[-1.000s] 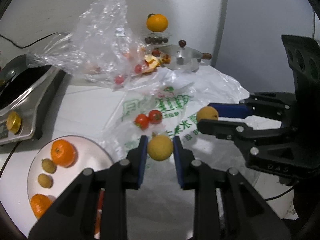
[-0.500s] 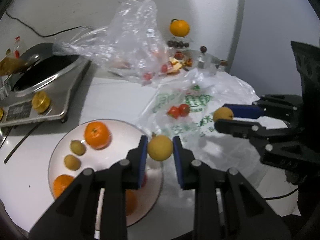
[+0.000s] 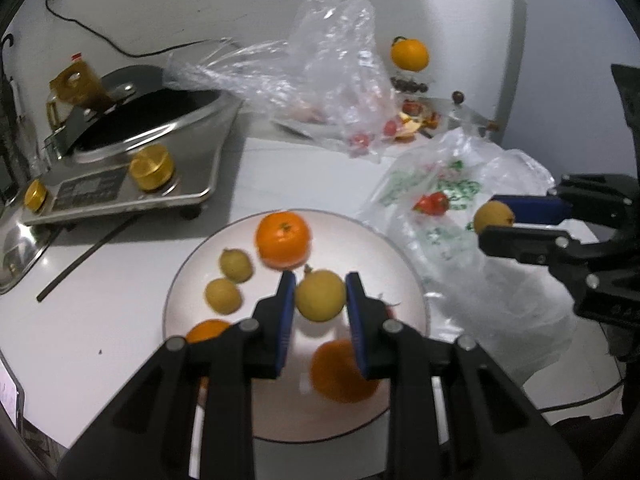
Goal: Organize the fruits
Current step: 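Carry both held yellow fruits toward the white plate, then open the left tool to drop its yellow fruit onto the plate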
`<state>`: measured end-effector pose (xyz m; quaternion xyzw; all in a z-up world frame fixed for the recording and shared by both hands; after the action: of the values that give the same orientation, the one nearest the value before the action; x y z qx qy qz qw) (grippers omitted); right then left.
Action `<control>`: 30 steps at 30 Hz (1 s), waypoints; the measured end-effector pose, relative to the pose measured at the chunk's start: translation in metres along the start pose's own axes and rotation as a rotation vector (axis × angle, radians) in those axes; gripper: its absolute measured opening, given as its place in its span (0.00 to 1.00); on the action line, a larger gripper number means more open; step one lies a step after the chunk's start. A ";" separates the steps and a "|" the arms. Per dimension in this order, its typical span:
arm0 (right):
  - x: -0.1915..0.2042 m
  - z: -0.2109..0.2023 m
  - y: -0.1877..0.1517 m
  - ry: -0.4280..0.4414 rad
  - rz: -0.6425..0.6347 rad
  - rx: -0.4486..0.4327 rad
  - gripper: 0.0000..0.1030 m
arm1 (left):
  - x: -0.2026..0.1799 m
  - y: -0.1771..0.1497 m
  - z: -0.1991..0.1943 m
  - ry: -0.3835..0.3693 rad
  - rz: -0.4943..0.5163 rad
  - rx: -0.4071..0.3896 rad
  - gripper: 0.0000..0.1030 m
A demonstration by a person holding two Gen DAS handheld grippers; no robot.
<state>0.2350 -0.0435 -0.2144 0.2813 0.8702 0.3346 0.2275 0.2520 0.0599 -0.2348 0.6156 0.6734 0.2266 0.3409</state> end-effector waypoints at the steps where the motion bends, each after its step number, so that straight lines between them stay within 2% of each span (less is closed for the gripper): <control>1: 0.002 0.001 0.002 0.002 -0.004 0.001 0.28 | 0.005 -0.001 0.000 0.008 -0.004 0.000 0.25; 10: 0.028 0.024 0.020 0.036 -0.053 0.030 0.28 | 0.026 -0.006 0.007 0.044 -0.005 -0.007 0.25; 19: 0.044 0.056 0.037 0.044 -0.071 0.084 0.28 | 0.033 -0.002 0.005 0.005 0.012 -0.036 0.25; 30: 0.042 0.082 0.036 0.039 -0.030 0.154 0.27 | 0.034 0.000 0.012 -0.035 0.018 -0.040 0.28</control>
<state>0.2638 0.0429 -0.2525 0.2783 0.9017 0.2686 0.1933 0.2598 0.0924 -0.2490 0.6187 0.6569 0.2325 0.3629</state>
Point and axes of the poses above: each gripper's, at about its wrist camera, not at the fingertips, and z roughly the way its jaws point, x to its left, y to its top, the point moved 8 cm from there along z, roughly the way its jaws point, and after that the axes turned 11 degrees about -z, right-handed, at the moved point
